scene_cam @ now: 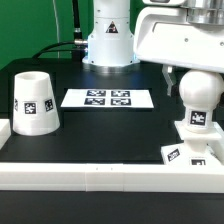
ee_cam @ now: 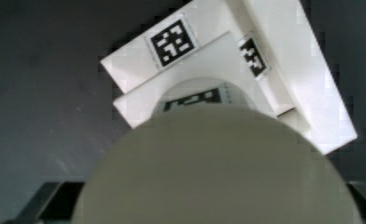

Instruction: Assemble lamp

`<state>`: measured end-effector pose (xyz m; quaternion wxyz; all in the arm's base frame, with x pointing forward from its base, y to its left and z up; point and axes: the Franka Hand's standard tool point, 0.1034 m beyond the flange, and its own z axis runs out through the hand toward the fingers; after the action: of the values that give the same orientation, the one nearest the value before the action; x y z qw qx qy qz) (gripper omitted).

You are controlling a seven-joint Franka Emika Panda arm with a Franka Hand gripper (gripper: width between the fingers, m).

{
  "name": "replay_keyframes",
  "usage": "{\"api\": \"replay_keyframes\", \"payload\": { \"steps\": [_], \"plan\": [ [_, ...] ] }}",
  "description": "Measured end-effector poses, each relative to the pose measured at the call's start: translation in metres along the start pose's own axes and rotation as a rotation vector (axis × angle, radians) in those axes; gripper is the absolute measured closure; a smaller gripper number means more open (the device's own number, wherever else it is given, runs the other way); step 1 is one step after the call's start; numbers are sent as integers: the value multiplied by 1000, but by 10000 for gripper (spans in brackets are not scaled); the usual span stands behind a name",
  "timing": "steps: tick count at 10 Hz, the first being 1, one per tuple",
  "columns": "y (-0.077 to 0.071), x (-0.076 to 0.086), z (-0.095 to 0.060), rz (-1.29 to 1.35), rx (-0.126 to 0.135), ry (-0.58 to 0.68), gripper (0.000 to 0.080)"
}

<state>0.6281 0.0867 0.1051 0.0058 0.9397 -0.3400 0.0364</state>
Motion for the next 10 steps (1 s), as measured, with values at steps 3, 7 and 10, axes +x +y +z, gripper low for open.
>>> {"api": "replay_keyframes", "payload": {
  "steps": [3, 7, 10],
  "plan": [
    [1, 1, 0, 185, 25, -31, 222],
    [0, 0, 0, 115, 27, -35, 119],
    [-3, -2, -2, -209, 34, -30, 101]
  ]
}}
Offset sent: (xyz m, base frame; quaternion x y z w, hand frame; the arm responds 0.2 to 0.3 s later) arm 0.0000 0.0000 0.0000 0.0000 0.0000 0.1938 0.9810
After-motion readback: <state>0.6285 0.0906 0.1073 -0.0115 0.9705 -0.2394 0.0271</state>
